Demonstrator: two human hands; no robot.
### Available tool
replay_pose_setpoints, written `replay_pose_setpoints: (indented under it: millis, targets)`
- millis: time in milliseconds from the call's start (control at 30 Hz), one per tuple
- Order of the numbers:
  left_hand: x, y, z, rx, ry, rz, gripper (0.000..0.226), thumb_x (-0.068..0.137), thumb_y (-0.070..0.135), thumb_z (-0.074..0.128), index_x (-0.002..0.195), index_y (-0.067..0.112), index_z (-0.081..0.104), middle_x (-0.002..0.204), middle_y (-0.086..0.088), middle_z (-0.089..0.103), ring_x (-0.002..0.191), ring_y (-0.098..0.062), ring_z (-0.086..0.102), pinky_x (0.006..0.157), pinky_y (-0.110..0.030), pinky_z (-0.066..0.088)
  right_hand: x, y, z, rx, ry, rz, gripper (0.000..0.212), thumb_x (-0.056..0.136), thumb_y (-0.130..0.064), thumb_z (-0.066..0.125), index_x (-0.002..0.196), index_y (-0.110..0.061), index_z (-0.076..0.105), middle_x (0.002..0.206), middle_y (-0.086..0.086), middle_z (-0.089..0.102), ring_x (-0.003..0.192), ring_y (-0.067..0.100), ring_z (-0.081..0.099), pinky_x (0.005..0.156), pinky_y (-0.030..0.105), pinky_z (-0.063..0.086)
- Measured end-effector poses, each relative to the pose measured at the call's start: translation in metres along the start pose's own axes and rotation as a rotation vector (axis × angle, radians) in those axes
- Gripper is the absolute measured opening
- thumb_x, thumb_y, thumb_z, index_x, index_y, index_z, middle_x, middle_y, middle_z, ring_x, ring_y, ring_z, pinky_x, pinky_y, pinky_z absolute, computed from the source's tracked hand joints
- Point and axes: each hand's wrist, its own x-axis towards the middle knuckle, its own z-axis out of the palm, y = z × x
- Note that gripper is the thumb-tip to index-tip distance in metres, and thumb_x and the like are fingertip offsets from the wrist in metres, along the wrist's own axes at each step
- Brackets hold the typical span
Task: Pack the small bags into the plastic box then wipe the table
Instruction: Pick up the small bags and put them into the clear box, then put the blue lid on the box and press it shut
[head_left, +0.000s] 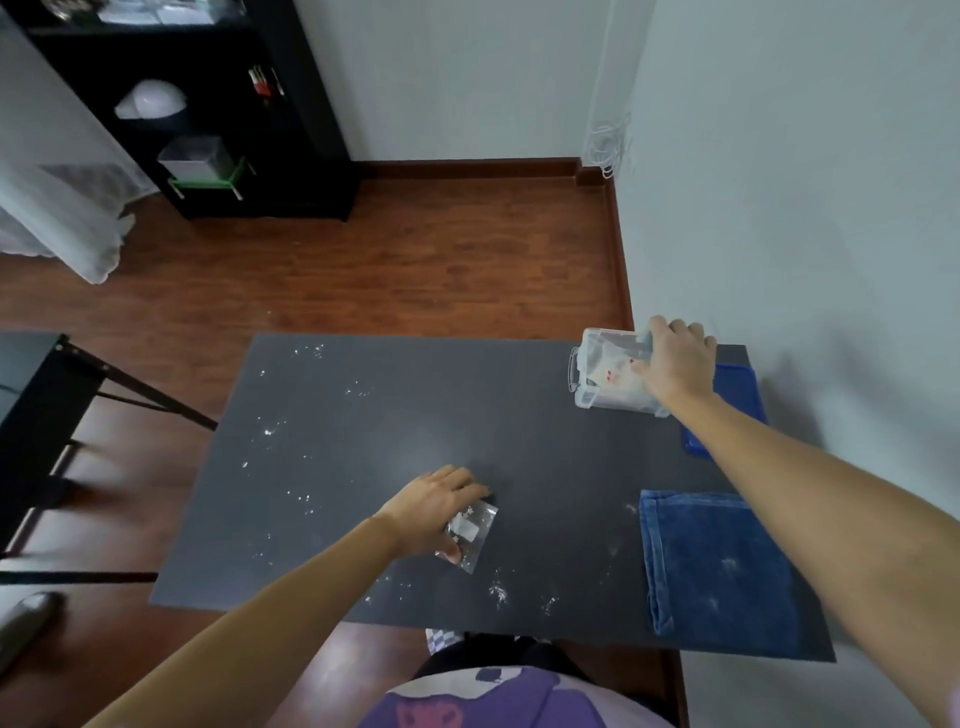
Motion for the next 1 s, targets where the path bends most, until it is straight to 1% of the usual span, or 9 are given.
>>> replay_pose_setpoints:
  millis: [133,267,333,433,600,733,833,900,1000]
  targets:
    - [0.010,0.001,-0.012,-0.132,0.027,-0.036,0.042,0.084,0.028,0.066,0.122,0.019,0.052,0.114,-0.001,0.056,0.104,-0.025,0.058,0.082,-0.036,0.047,-0.005,0.011,-0.007,0.173,0.099,0.025,0.030,0.082,-0.016,0.072,0.105,-0.008,0.055,0.110,0.019,0.056,0.106,0.036,0.048,0.091,0.045,0.042]
    - [0.029,0.007,-0.040,-0.326,0.410,0.074,0.008,0.093,0.008,0.055,0.096,0.007,0.062,0.093,-0.001,0.055,0.082,-0.021,0.060,0.073,-0.023,0.043,-0.012,0.037,-0.010,0.234,0.201,0.077,0.016,0.091,-0.006,0.056,0.107,-0.005,0.057,0.114,0.021,0.055,0.109,0.039,0.047,0.091,0.046,0.043]
    - [0.047,0.019,-0.063,-0.445,0.614,0.063,0.010,0.091,0.006,0.058,0.086,0.010,0.065,0.087,0.006,0.050,0.071,-0.008,0.051,0.070,-0.013,0.038,-0.016,0.054,-0.009,0.244,0.218,0.169,0.015,0.091,-0.004,0.053,0.106,-0.003,0.057,0.115,0.022,0.055,0.109,0.041,0.047,0.093,0.047,0.041]
    - [0.083,0.042,-0.097,-0.726,0.801,-0.107,0.007,0.089,0.018,0.065,0.082,0.017,0.069,0.078,0.003,0.061,0.063,-0.008,0.053,0.062,-0.010,0.039,-0.028,0.080,0.000,0.233,0.153,0.286,0.016,0.092,-0.005,0.054,0.107,-0.004,0.059,0.118,0.022,0.056,0.114,0.040,0.046,0.098,0.045,0.038]
    - [0.144,0.075,-0.129,-1.127,0.839,-0.375,0.010,0.080,0.025,0.068,0.071,0.026,0.063,0.064,0.016,0.058,0.053,0.002,0.048,0.052,-0.006,0.038,-0.054,0.100,0.022,0.213,-0.033,0.286,0.029,0.095,-0.031,0.055,0.115,-0.011,0.063,0.136,0.019,0.048,0.129,0.039,0.036,0.106,0.047,0.034]
    - [0.174,0.095,-0.128,-1.127,0.761,-0.486,0.007,0.077,0.025,0.072,0.075,0.022,0.066,0.069,0.011,0.065,0.064,-0.005,0.059,0.057,-0.014,0.043,-0.068,0.103,0.036,0.144,-0.196,0.286,0.072,0.081,-0.069,0.056,0.134,-0.021,0.047,0.156,0.018,0.024,0.144,0.041,0.016,0.115,0.053,0.021]
    - [0.184,0.102,-0.123,-0.946,0.716,-0.531,0.010,0.076,0.028,0.072,0.075,0.023,0.064,0.071,0.011,0.066,0.071,-0.012,0.064,0.066,-0.025,0.049,-0.074,0.102,0.042,0.094,-0.253,0.293,0.100,0.067,-0.084,0.055,0.144,-0.024,0.033,0.160,0.018,0.016,0.145,0.042,0.014,0.115,0.055,0.021]
    - [0.188,0.104,-0.120,-0.765,0.715,-0.547,0.010,0.075,0.027,0.070,0.080,0.021,0.063,0.082,0.008,0.068,0.083,-0.018,0.063,0.080,-0.036,0.049,-0.078,0.103,0.045,0.073,-0.249,0.295,0.104,0.064,-0.084,0.059,0.143,-0.023,0.030,0.159,0.021,0.016,0.143,0.043,0.019,0.113,0.054,0.025]
    - [0.192,0.106,-0.113,-0.584,0.711,-0.603,0.032,0.073,0.028,0.074,0.098,0.020,0.057,0.111,0.000,0.058,0.104,-0.023,0.051,0.088,-0.035,0.038,-0.080,0.104,0.049,0.056,-0.206,0.299,0.096,0.068,-0.075,0.065,0.140,-0.021,0.031,0.156,0.024,0.020,0.137,0.043,0.031,0.110,0.053,0.033]
